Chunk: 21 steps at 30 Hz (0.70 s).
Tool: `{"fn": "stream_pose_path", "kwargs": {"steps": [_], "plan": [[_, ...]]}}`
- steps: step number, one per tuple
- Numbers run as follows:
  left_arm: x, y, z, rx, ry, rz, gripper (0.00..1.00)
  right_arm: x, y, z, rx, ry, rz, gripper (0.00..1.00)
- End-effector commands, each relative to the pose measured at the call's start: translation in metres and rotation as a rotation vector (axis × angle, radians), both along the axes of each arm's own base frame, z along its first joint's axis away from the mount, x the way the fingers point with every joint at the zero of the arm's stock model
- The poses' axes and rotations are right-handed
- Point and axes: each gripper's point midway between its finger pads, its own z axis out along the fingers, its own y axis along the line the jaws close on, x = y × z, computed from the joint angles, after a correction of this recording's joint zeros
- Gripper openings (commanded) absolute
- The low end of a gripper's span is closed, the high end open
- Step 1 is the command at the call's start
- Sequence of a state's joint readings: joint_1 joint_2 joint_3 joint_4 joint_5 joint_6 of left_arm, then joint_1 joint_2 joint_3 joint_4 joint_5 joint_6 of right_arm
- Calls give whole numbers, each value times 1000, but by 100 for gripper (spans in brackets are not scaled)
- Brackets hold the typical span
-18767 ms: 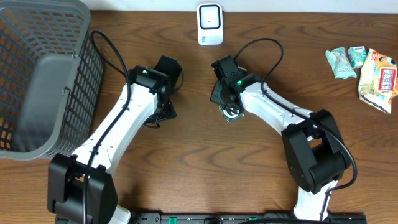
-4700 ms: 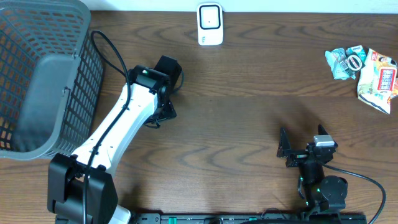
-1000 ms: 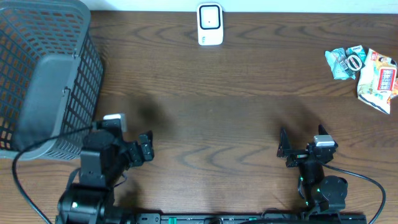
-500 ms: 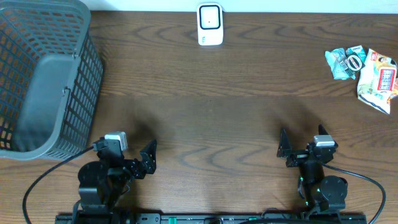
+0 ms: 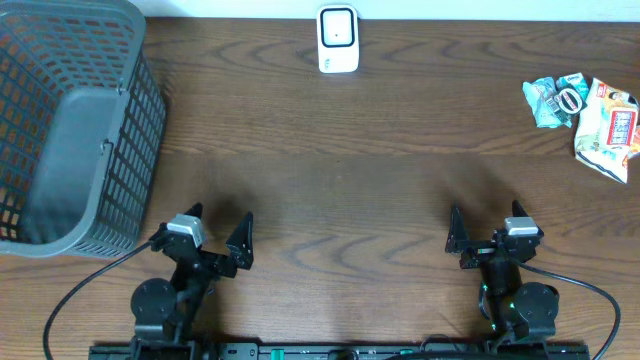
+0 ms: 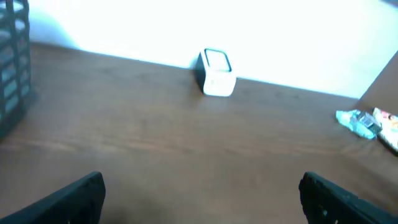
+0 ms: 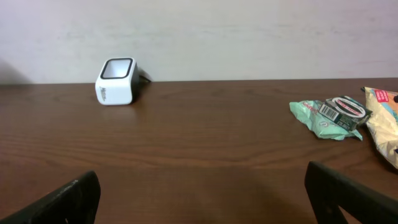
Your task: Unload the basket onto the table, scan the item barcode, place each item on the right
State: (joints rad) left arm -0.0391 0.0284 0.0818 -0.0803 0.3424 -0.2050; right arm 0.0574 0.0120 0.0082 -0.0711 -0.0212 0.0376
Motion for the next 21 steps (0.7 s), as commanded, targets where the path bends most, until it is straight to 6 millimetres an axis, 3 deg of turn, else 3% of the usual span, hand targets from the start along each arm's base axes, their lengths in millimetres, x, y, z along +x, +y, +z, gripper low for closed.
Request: {"fn": "stream_pose_path", "kwargs": {"steps": [1, 7, 11, 17, 21], "plan": [[2, 1, 7, 6, -66, 3, 98, 0, -3, -1, -2, 1, -17, 99], [9, 23, 15, -47, -98, 141, 98, 0, -3, -1, -2, 1, -17, 99], [11, 28, 17, -49, -139, 169, 98, 0, -3, -1, -2, 1, -17, 99], [12, 28, 13, -47, -122, 169, 98, 0, -3, -1, -2, 1, -17, 99], [12, 31, -6, -32, -47, 189, 98, 0, -3, -1, -2, 1, -17, 99]]}}
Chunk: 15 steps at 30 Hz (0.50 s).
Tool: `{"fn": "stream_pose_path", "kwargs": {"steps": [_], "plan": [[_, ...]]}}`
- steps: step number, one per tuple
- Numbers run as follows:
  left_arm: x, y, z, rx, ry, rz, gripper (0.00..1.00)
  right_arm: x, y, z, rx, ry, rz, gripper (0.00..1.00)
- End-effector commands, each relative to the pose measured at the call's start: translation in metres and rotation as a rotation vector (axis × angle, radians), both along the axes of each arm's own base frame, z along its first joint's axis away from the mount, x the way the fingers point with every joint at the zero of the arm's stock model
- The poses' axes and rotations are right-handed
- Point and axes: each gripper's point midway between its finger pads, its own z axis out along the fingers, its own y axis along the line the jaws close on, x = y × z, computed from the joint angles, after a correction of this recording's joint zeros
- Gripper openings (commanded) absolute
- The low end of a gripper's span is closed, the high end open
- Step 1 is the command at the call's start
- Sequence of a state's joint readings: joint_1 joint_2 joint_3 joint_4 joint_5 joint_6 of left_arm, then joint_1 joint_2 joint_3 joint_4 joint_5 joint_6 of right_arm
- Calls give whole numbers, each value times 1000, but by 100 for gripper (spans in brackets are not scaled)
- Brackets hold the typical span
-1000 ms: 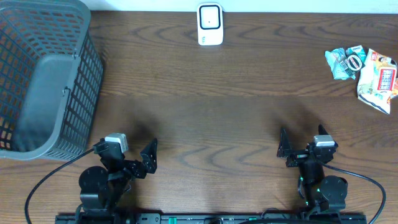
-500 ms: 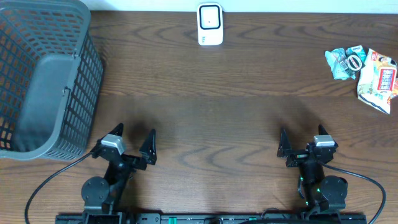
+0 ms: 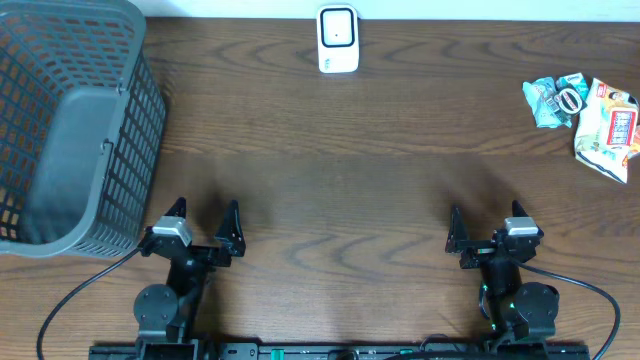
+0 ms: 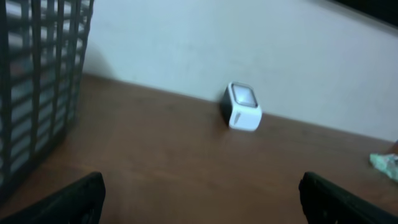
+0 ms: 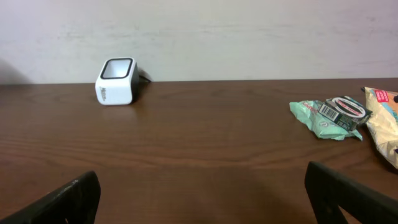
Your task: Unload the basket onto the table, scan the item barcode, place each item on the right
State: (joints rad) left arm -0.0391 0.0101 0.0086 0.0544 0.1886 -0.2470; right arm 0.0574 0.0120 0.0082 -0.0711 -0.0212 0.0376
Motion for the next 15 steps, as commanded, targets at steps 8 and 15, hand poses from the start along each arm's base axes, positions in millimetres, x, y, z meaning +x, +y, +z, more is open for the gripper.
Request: {"fn": "stream_pose_path", "kwargs": {"steps": [8, 15], "plan": [[-1, 10, -28, 44, 105, 51, 97, 0, -3, -1, -2, 1, -17, 99], [-1, 10, -29, 120, 96, 44, 98, 0, -3, -1, -2, 1, -17, 99]]}}
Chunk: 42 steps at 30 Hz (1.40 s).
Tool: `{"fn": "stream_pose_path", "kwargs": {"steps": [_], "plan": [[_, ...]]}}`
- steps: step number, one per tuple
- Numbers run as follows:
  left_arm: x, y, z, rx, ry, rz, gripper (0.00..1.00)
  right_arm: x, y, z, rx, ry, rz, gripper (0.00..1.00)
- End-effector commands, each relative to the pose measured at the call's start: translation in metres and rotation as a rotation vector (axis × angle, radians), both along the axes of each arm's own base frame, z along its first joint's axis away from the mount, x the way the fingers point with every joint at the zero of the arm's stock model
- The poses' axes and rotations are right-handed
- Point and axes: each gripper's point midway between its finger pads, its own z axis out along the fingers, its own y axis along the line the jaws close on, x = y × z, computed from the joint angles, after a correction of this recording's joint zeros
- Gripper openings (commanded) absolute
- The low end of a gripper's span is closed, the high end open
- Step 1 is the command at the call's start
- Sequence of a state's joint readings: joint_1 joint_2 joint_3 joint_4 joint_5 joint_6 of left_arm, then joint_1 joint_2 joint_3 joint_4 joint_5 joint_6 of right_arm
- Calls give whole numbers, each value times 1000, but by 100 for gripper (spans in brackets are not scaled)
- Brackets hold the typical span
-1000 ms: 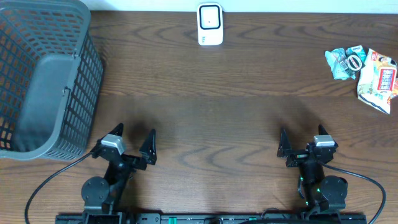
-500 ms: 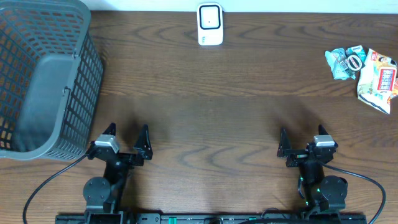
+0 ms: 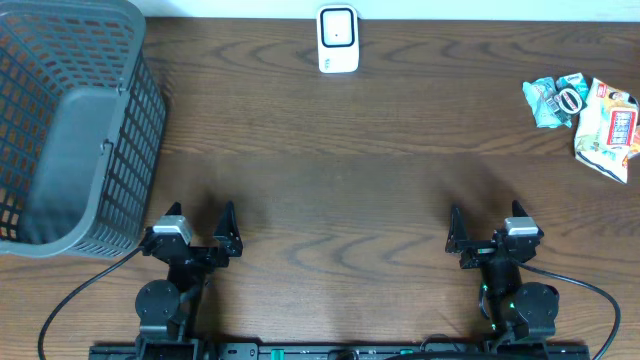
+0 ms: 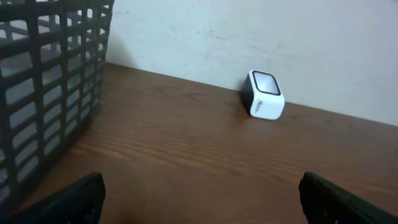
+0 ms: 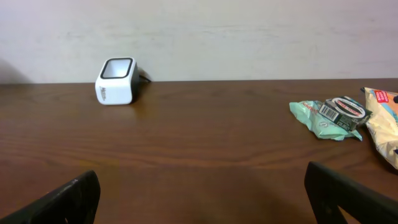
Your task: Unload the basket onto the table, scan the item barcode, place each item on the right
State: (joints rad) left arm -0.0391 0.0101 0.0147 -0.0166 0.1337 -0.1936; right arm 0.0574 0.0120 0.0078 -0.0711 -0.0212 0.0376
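Observation:
The white barcode scanner [image 3: 338, 38] stands at the far edge of the wooden table, also seen from the left wrist [image 4: 266, 102] and the right wrist [image 5: 116, 81]. A crumpled teal packet [image 3: 553, 100] [image 5: 326, 115] and a white and orange snack bag [image 3: 608, 128] [image 5: 382, 121] lie at the far right. My left gripper [image 3: 200, 228] [image 4: 202, 199] rests at the near left, open and empty. My right gripper [image 3: 487, 232] [image 5: 202, 199] rests at the near right, open and empty, far from the packets.
A grey mesh basket [image 3: 70, 130] [image 4: 43, 93] fills the left side of the table, close to my left gripper. A pale wall rises behind the scanner. Cables run from both arm bases at the near edge.
My left gripper has turned slightly more to the left; its view shows more of the basket, and the scanner sits further right. The right arm has not moved.
My left gripper first pointed a little to the right, with the packets at the edge of its view. Then it faced further left with the basket in view, and now a bit more so. The right gripper, scanner and packets stayed where they were.

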Motion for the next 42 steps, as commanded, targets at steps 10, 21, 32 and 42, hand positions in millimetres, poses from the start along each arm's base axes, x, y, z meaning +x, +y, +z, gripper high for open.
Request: {"fn": "stream_pose_path", "kwargs": {"steps": [10, 21, 32, 42], "plan": [[-1, 4, -16, 125, 39, 6, 98, 0, -3, -1, -2, 1, -17, 99], [-1, 4, -16, 136, 38, 5, 98, 0, -3, -1, -2, 1, -17, 99], [-1, 4, -16, 136, 38, 5, 98, 0, -3, -1, -2, 1, -17, 99], [-1, 4, -16, 136, 38, 5, 98, 0, -3, -1, -2, 1, -17, 99]]}}
